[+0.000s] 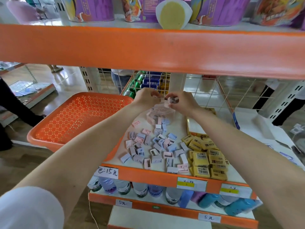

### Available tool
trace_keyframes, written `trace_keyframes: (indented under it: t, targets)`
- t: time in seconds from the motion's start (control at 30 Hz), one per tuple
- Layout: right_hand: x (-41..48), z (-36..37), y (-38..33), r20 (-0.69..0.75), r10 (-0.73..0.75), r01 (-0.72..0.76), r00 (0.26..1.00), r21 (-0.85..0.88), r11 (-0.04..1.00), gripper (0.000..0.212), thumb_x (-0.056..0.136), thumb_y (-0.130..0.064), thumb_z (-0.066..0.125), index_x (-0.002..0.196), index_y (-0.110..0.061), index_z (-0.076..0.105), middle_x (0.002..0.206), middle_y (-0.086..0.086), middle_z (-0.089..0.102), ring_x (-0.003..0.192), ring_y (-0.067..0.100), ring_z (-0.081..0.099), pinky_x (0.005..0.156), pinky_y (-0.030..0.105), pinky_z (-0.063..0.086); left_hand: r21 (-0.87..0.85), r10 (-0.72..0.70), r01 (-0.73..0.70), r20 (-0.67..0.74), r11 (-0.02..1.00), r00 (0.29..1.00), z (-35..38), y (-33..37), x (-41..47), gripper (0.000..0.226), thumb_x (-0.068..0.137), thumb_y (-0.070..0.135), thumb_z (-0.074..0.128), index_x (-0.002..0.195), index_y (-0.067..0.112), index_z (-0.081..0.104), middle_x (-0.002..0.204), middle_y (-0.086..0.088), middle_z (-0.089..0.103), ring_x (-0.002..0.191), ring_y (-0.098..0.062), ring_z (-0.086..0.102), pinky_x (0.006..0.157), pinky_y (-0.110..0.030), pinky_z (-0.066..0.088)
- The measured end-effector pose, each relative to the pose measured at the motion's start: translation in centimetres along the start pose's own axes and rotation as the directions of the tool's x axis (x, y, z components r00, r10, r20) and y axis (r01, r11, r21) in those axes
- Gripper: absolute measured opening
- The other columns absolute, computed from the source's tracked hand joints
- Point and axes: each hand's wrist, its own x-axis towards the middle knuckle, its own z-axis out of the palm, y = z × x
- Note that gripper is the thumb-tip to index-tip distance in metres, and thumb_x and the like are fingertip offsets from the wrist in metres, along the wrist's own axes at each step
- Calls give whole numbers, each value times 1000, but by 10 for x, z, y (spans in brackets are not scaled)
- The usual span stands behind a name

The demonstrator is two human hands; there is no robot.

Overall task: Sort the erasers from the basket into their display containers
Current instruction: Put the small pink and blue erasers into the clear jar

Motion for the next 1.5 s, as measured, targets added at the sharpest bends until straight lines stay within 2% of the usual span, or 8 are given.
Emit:
trace_keyframes:
  t: [0.2,0.43,0.67,0.8,1.0,1.23,1.4,1.5]
  targets:
    - [-2,-2,7,33,12,-14,999,44,999,45,83,-11,68,126,-12,56,117,10,62,92,18,61,82,27,51,-9,-23,23,-31,1000,999,3,-7,6,25,89,18,63,114,12,62,106,-1,64,85,-11,57,60,-12,39]
    - [-17,-4,-2,-47,-40,46,998,121,992,22,86,-11,65,108,-14,65,94,-4,66,74,-1,57,61,3,43,-31,-22,20,-82,999,996,-10,-18,-8,19,91,15,58,110,14,62,102,0,65,82,-15,62,79,-30,55]
    - [-44,17,0,176,-51,41,983,59,997,21,88,-20,61,108,-26,65,100,-12,60,81,-2,55,69,12,43,178,21,-21,1,984,1000,14,-20,-53,35,92,10,51,127,14,52,117,-3,60,73,-10,57,51,-12,43]
    - [-50,33,12,263,-43,41,964,13,999,38,87,-22,64,124,-26,59,121,-6,60,96,4,51,74,16,39,265,-67,72,-28,961,997,41,-37,-69,49,91,8,53,139,14,43,134,-12,47,115,-25,50,99,-35,44]
    - [-50,45,9,278,-40,63,960,-72,995,50,85,-28,65,133,-27,51,129,1,58,111,17,55,90,27,44,311,-151,167,-75,936,986,47,-66,-65,57,89,15,57,142,6,37,144,-15,39,133,-29,35,113,-41,29]
    - [-49,58,3,264,-45,76,963,-110,991,39,86,-28,64,125,-29,58,113,7,53,100,20,50,89,33,43,367,-117,107,6,924,993,50,-63,-63,43,91,26,53,134,20,52,131,-10,53,114,-27,53,95,-35,43]
    - [-54,60,2,231,-55,73,971,-70,995,36,83,-22,67,118,-24,60,112,5,53,98,19,53,90,38,47,312,-51,18,99,950,994,49,-62,-71,29,89,25,54,115,26,65,116,-4,63,85,-15,52,58,-18,32]
    - [-55,58,0,243,-59,82,968,-85,993,33,82,-22,67,115,-20,60,111,3,58,96,18,55,87,37,49,260,-44,6,140,965,989,42,-63,-78,32,86,24,59,118,25,65,124,-1,62,104,-19,58,77,-25,44]
